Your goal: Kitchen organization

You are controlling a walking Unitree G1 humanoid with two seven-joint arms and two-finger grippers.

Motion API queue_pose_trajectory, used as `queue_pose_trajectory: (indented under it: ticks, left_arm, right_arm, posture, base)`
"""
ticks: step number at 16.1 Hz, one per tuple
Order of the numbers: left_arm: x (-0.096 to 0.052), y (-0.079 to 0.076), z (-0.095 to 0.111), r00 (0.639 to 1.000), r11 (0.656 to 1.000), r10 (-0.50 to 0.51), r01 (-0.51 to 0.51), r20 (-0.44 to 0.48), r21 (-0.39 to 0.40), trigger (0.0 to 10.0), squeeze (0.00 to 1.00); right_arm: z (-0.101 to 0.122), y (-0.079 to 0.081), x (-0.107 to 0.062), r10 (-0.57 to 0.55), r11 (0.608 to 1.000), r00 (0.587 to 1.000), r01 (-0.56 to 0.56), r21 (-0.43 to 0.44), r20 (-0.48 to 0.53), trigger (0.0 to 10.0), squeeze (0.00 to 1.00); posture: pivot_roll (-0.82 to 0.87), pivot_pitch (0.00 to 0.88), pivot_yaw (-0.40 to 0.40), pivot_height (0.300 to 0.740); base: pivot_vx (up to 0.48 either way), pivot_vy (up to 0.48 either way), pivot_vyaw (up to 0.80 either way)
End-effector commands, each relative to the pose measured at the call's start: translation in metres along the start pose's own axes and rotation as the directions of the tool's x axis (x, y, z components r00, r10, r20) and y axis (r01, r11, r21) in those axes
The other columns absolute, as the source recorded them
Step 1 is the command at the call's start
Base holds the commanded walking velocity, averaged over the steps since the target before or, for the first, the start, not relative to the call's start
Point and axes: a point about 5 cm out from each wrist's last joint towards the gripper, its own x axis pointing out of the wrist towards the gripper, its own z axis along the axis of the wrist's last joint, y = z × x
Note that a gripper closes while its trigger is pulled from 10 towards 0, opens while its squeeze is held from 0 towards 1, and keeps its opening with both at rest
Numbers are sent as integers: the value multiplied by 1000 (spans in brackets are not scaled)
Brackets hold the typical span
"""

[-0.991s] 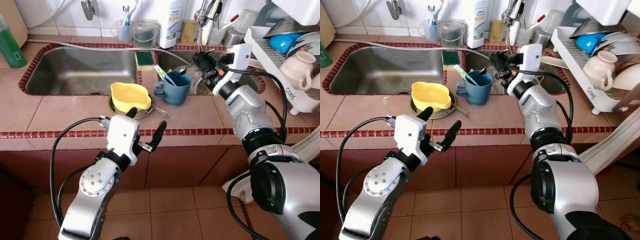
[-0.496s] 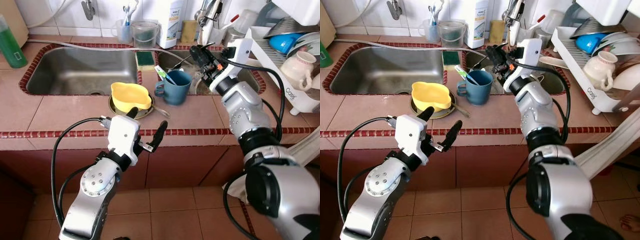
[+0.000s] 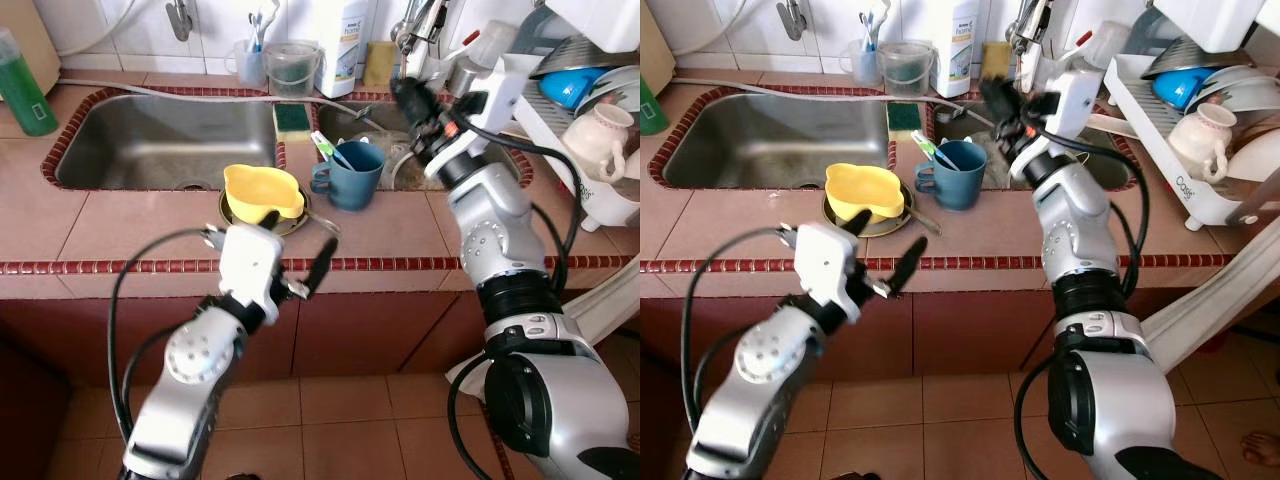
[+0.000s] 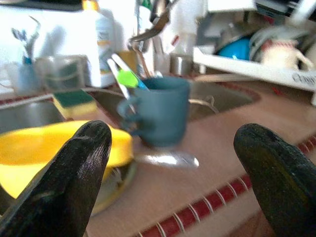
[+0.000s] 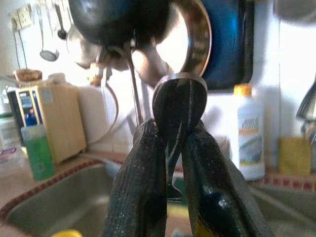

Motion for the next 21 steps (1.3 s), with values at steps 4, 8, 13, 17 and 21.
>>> queue_pose_trajectory:
  ticks: [4,8,13,17,21]
  left_arm:
    - [10,31,12,994,995,100,-99,43,-21,10000,0]
    - [18,63,22,976,979,205,-202,71,-40,10000,0]
    - [24,70,20,974,976,215,-211,67,-52,10000,0]
    - [26,69,18,976,977,207,-204,64,-55,10000,0]
    - [26,69,18,976,978,206,-203,65,-52,10000,0]
  right_arm:
    - [28,2,-1,-8,992,993,23,-126,117,10000,0]
    - [28,14,-8,-6,971,990,39,-235,139,10000,0]
    - [23,22,-14,-20,968,992,51,-245,127,10000,0]
    - [25,22,-15,-28,965,991,61,-255,129,10000,0]
    - [24,24,-14,-27,967,992,58,-249,127,10000,0]
  posture:
    - [-12,68,-48,740]
    - [-30,36,-47,740]
    - [-50,19,-27,740]
    - [-54,12,-24,740]
    - [-48,5,-27,740]
  base:
    - [0,0,0]
    - [0,0,0]
    - [0,354,0]
    - [0,480,0]
    - [0,480,0]
